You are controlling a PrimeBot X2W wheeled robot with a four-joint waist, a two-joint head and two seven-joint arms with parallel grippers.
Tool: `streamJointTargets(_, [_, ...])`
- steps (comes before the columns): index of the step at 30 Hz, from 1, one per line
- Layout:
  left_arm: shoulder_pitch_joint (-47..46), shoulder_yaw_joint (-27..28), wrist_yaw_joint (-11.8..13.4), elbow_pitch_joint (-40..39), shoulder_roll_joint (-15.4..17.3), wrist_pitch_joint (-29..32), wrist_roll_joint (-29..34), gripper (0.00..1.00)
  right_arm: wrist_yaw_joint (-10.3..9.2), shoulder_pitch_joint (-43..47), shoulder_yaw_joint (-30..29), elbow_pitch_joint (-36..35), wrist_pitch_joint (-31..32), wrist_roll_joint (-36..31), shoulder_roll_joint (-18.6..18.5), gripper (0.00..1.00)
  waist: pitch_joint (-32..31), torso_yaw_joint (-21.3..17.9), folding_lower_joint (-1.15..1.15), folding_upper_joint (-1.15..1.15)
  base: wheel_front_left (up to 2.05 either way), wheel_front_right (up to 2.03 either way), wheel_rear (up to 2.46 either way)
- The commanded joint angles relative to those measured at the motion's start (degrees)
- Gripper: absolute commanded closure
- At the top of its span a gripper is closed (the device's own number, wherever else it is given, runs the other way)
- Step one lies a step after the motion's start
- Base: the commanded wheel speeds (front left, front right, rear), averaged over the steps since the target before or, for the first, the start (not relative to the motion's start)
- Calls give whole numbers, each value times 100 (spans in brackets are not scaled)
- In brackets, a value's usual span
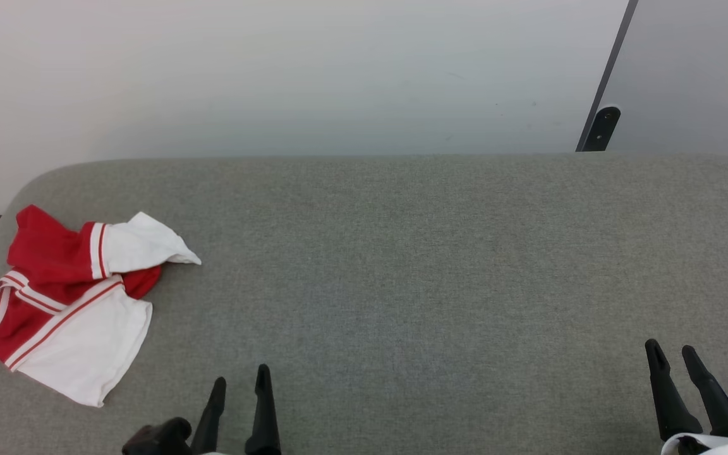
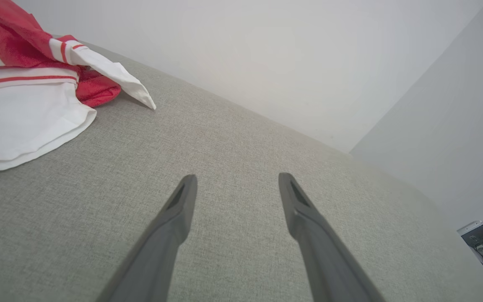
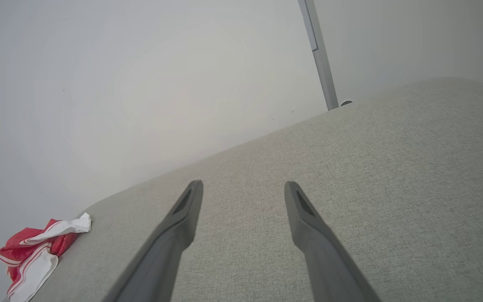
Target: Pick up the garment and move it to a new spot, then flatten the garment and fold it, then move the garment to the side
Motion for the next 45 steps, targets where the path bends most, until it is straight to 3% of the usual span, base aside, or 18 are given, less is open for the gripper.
streamJointTargets(1, [27,-34,43,-90,29,-56,185,0,3,65,11,-89,-57,-144,-54,0,0,1,0,0,0,0,0])
streamJointTargets(45, [459,-318,430,-375,42,-581,2225,0,3,568,-295,-373,-618,-1567,67,0,-8,12,0,0,0,0,0])
